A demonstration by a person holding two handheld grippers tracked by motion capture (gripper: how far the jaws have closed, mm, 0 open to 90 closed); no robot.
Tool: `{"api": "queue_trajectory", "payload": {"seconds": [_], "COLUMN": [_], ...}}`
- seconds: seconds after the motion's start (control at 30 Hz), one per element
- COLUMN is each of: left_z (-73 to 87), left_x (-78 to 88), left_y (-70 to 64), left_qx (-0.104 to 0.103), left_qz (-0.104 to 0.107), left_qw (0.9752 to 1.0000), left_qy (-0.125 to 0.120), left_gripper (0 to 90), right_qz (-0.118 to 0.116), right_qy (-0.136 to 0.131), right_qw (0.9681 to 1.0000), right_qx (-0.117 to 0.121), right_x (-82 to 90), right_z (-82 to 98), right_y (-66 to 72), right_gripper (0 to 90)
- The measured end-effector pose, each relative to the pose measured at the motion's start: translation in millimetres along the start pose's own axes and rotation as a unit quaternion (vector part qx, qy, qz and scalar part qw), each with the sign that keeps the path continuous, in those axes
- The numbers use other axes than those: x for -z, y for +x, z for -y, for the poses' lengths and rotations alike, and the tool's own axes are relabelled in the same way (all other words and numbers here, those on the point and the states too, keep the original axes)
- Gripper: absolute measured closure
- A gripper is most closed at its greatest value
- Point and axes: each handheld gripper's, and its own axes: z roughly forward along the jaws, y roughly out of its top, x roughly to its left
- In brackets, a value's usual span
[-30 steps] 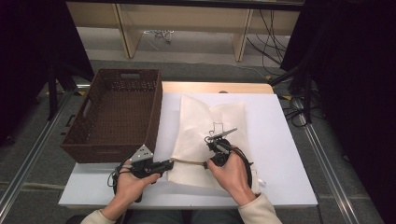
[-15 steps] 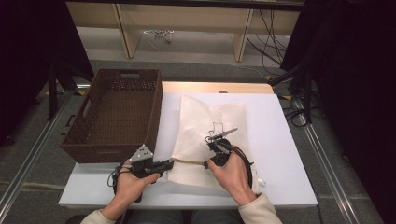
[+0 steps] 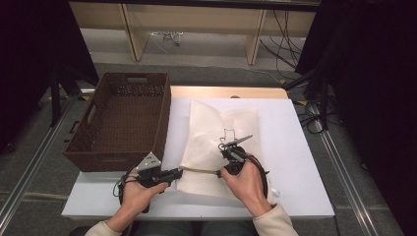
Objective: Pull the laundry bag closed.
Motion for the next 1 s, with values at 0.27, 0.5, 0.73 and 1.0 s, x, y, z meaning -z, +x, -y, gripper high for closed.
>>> {"api": "queue_trajectory", "payload": {"seconds": [0.27, 0.5, 0.73, 1.0], "left_z": [0.0, 0.0, 0.2, 0.1], "left_x": [-0.1, 0.3, 0.0, 0.2], "left_y": [0.0, -0.4, -0.1, -0.3], "left_qx": [-0.001, -0.002, -0.002, -0.002], "left_qz": [0.002, -0.002, 0.000, -0.001], "left_qw": [1.0000, 1.0000, 1.0000, 1.0000], "left_qy": [0.001, 0.001, 0.001, 0.002], "left_gripper": [85.0, 85.0, 85.0, 85.0], "right_qz": [0.000, 0.000, 0.003, 0.006], "right_qy": [0.004, 0.002, 0.003, 0.006], "right_qw": [0.9999, 1.0000, 0.9999, 0.9996], "right_qx": [-0.011, -0.005, -0.014, -0.028], "right_x": [0.7, 1.0, 1.9, 3.1], "right_z": [0.8, 1.7, 2.6, 3.6], "right_y": [0.7, -3.3, -4.5, -3.2], "right_gripper": [87.7, 87.6, 87.6, 87.7]}}
